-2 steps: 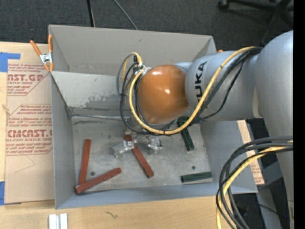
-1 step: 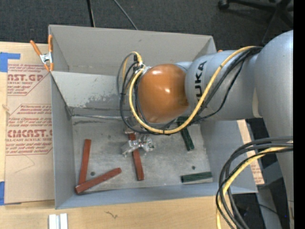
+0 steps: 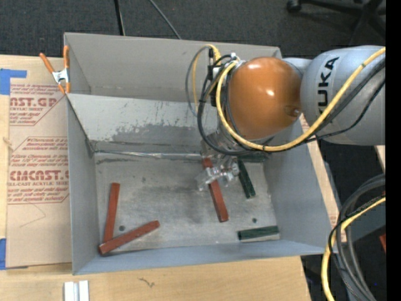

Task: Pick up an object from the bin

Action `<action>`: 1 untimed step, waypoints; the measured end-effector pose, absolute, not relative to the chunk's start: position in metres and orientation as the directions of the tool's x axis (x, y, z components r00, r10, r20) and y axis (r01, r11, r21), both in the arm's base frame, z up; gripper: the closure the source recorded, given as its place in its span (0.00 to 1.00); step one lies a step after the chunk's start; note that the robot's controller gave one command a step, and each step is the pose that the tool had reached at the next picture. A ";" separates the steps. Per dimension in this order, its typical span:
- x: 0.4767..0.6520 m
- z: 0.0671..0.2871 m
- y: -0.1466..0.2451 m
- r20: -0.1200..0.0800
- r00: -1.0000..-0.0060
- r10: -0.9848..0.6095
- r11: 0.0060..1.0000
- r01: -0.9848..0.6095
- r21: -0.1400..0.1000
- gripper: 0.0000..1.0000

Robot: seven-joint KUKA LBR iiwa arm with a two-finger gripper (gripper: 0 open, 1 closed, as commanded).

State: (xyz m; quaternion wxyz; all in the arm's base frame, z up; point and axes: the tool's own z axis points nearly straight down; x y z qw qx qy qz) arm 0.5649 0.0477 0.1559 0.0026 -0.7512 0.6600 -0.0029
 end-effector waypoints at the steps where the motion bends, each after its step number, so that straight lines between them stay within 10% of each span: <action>1: 0.569 0.216 0.061 -0.003 0.087 -0.996 -0.087 -0.996 -0.007 1.00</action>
Offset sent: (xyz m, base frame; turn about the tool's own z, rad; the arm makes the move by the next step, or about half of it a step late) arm 0.0035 0.0106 0.0566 0.0409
